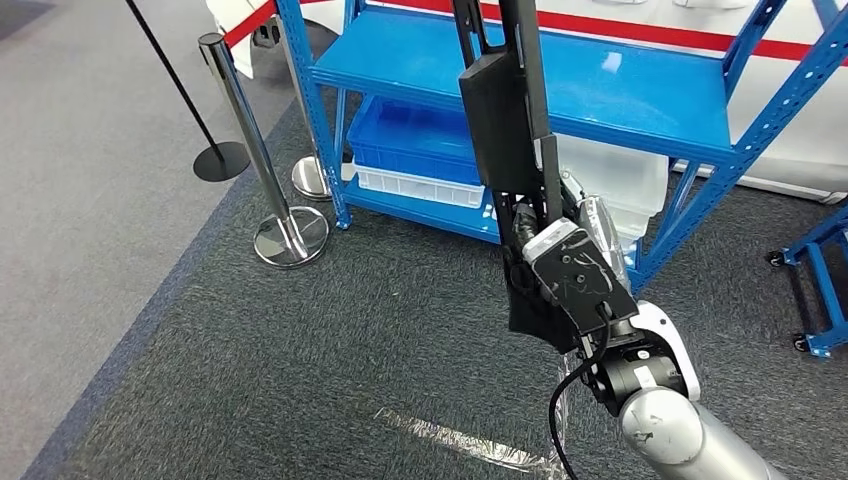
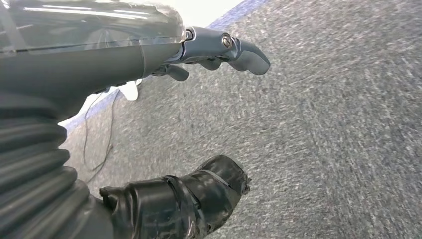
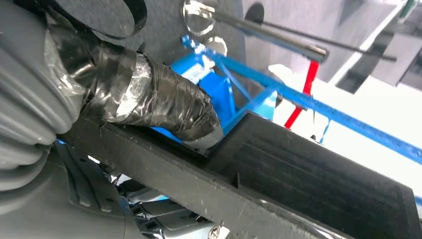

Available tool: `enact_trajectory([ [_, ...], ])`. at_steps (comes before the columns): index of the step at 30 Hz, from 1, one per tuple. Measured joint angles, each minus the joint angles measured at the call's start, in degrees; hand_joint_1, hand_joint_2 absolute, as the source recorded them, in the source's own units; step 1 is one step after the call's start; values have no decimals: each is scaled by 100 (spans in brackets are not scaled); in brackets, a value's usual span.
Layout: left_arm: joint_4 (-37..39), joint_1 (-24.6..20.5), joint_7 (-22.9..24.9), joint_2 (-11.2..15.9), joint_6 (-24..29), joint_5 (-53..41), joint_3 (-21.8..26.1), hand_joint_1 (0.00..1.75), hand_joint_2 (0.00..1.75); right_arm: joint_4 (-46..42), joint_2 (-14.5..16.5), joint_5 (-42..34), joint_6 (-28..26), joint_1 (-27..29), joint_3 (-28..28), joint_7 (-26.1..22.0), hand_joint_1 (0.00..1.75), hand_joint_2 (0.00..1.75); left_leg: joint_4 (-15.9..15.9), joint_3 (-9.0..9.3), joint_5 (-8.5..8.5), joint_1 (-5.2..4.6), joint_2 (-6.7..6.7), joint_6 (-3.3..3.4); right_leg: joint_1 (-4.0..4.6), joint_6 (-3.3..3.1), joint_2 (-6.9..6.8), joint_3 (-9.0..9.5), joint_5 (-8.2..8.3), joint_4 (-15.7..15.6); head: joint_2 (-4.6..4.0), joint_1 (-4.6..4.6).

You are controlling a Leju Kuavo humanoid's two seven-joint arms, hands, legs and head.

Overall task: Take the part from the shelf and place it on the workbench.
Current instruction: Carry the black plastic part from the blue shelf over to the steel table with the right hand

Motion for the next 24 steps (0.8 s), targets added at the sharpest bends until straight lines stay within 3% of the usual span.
enact_trajectory([
  [1, -1, -19, 20, -2, 14, -1, -24, 0, 175, -2, 0, -40, -1, 12, 0, -35, 175, 175, 18, -50, 14, 11, -61, -37, 8, -11, 41, 6, -20, -37, 0, -2],
  [3, -1, -45, 60, 4, 38, 4, -57, 0, 175, 5, 1, -97, -9, 32, 1, -137, 175, 175, 11, -114, 58, 24, -163, -112, 15, -59, -95, 0, 32, -67, 0, 7],
  [5, -3, -78, 69, -4, 74, 38, -88, 0, 175, 28, 13, -58, -61, 53, 1, -302, 175, 175, 147, -212, -29, 8, 27, -186, -14, -123, -244, 7, 73, -113, 0, -30],
  [7, -5, -150, 60, -20, 128, 84, -118, 0, 175, 53, 34, 55, -160, 81, 1, -479, 175, 175, 681, -466, -330, 20, 360, -264, -21, -153, -409, 8, 91, -135, 0, -79],
  [9, -5, -218, 62, -30, 181, 110, -144, 0, 175, 82, 62, 165, -267, 110, 1, -586, 175, 175, 1328, -757, -590, 60, 492, -322, -17, -157, -584, 0, 92, -135, 0, -92],
  [10, -5, -236, 67, -35, 214, 118, -155, 0, 175, 100, 84, 203, -319, 129, 1, -623, 175, 175, 1453, -802, -597, 75, 517, -338, -19, -156, -666, -2, 91, -134, 0, -93],
  [11, -5, -248, 74, -40, 253, 118, -162, 0, 175, 119, 114, 227, -376, 152, 1, -664, 175, 175, 1362, -737, -503, 85, 543, -344, -22, -153, -744, 0, 89, -134, 0, -93],
  [13, -6, -283, 97, -48, 348, 111, -168, 0, 175, 155, 183, 243, -496, 195, 1, -772, 175, 175, 642, -340, -177, 83, 699, -322, -23, -137, -889, 12, 80, -136, 0, -93],
  [15, -6, -355, 138, -56, 428, 87, -172, 0, 175, 195, 248, 242, -599, 226, 1, -921, 175, 175, 34, -22, 6, 33, 885, -247, -1, -89, -1018, 25, 78, -151, 0, -91],
  [16, -6, -393, 164, -59, 455, 76, -175, 0, 175, 221, 284, 242, -636, 243, 1, -1006, 175, 175, -77, 18, 15, 7, 917, -206, 10, -59, -1074, 32, 84, -168, 0, -88],
  [18, -6, -440, 217, -60, 487, 73, -178, 0, 175, 290, 373, 246, -692, 290, 7, -1169, 175, 175, -122, 7, 53, -14, 800, -125, 25, 14, -1181, 70, 100, -226, 0, -89],
  [19, -6, -447, 235, -60, 500, 79, -179, 0, 175, 335, 416, 255, -720, 312, 11, -1241, 175, 175, -174, 33, 82, 0, 730, -91, 19, 49, -1145, 90, 86, -231, 0, -80],
  [21, -6, -476, 250, -61, 531, 91, -180, 0, 175, 417, 489, 319, -792, 343, 18, -1369, 175, 175, -287, 108, 147, 38, 605, -6, 8, 77, -846, -9, -109, 39, 0, -66],
  [23, -6, -524, 251, -63, 552, 113, -180, 0, 175, 492, 549, 457, -876, 379, 22, -1462, 175, 175, -318, 110, 176, 55, 473, 46, 4, 62, -503, -338, -454, 736, 0, -45],
  [24, -6, -542, 251, -58, 556, 125, -179, 0, 175, 532, 578, 545, -909, 405, 26, -1485, 175, 175, -310, 100, 178, 52, 392, 52, 10, 59, -439, -509, -570, 1075, 0, -35],
])
